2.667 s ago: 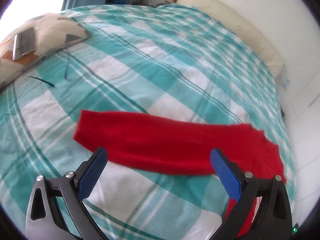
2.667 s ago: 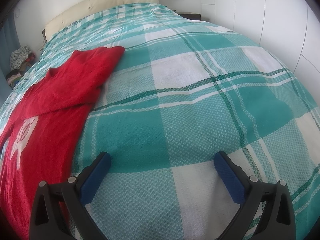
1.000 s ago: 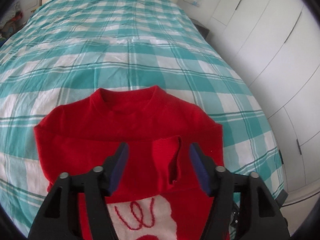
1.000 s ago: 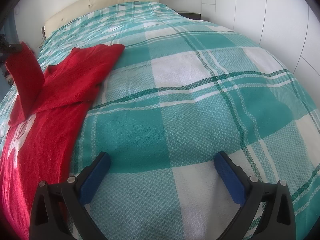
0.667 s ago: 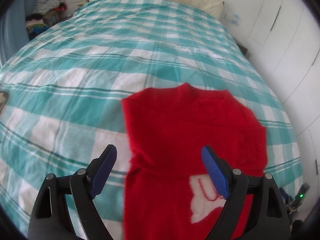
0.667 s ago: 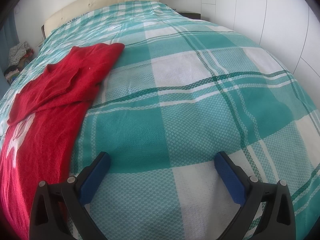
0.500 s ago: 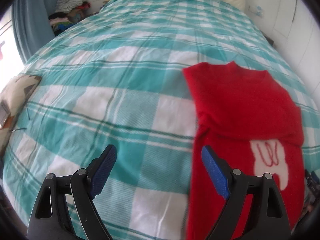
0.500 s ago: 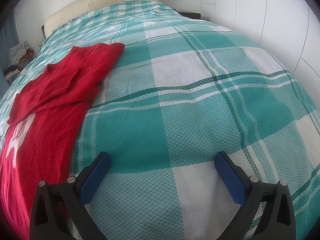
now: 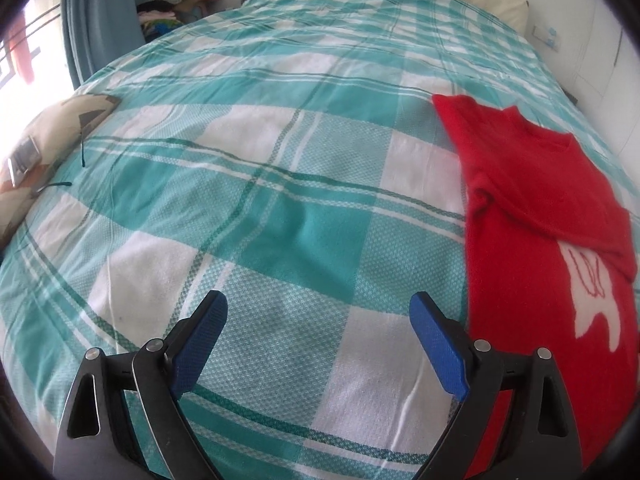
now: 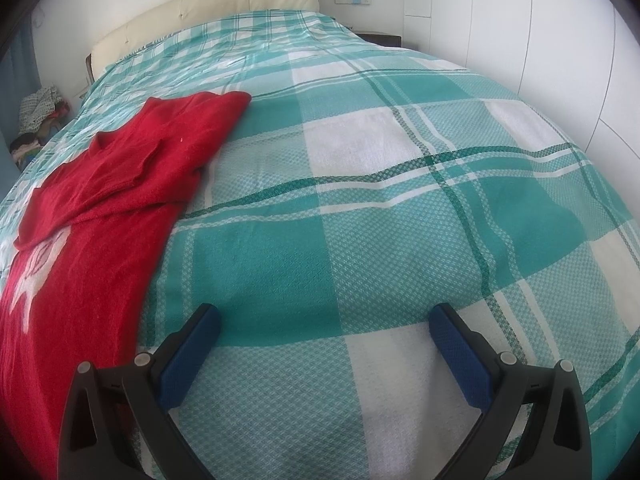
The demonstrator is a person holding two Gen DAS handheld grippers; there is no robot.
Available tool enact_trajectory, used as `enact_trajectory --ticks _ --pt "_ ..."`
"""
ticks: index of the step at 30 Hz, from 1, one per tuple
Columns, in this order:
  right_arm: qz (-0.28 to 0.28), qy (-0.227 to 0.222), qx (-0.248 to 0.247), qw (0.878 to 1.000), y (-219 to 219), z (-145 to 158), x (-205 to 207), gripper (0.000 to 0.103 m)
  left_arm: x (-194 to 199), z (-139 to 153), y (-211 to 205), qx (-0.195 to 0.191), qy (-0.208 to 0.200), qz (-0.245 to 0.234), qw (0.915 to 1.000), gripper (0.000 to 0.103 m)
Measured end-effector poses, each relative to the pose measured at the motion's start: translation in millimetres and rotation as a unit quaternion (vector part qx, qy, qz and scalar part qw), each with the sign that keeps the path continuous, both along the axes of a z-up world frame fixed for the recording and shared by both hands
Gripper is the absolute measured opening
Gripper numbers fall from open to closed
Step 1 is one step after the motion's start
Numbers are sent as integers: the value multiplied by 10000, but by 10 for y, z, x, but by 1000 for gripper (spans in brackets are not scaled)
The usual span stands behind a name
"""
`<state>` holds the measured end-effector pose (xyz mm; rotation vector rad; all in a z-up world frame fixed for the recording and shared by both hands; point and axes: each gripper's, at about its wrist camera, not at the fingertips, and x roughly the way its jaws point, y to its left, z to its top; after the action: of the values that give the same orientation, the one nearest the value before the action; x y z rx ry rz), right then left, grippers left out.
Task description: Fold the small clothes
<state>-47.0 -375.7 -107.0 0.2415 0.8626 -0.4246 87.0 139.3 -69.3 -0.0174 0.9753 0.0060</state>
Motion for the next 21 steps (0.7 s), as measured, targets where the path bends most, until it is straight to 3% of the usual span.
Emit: enact_trajectory --ticks 5,21 --pt "-3 -28 1 10000 10 2 -23 103 23 -71 18 -42 195 92 9998 94" --pt "-6 -29 3 10000 13 4 -25 103 40 -90 11 -26 225 146 9996 94"
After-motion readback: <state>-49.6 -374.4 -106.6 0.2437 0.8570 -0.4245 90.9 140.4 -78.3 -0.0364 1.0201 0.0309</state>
